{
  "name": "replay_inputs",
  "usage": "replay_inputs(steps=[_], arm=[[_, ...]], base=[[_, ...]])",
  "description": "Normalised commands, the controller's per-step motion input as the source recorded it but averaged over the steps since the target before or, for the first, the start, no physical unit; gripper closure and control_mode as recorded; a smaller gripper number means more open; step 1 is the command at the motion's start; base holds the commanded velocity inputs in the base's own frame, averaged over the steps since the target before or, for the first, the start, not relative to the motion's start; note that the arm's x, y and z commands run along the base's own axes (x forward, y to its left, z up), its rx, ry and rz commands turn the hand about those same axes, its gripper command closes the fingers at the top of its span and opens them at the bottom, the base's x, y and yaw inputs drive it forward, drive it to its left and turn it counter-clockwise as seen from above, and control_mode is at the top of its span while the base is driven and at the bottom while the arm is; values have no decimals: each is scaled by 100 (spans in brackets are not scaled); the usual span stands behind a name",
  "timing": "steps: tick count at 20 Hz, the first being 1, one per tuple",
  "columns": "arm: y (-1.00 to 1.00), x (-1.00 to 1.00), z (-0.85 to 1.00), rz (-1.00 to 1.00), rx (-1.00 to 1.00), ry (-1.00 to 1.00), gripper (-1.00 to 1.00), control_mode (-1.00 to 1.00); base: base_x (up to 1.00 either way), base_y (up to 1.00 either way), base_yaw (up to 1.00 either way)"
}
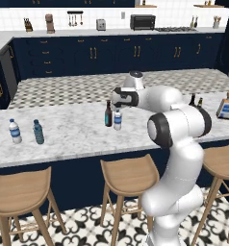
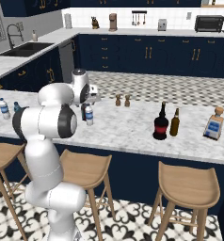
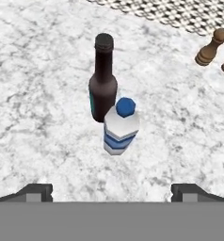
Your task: Move the plastic bottles in the middle to the plastics group, and the glass bottles in the middle to the glass group.
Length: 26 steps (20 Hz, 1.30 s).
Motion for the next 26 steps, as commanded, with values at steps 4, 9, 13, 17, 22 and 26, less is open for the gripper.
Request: replay_inputs(steps=[4,9,13,17,22,26], arm=[[15,9,-22,0,-1,0,-100,-100],[5,7,-24,0,0,0,-100,-100],[0,2,-14,0,0,0,-100,-100],[0,8,-15,0,0,0,-100,-100],[0,12,-12,0,0,0,-100,-100],[0,18,0,0,0,1,-100,-100]], base=[[0,0,0],[0,0,0],[0,0,0],[0,0,0],[0,0,0],[0,0,0]])
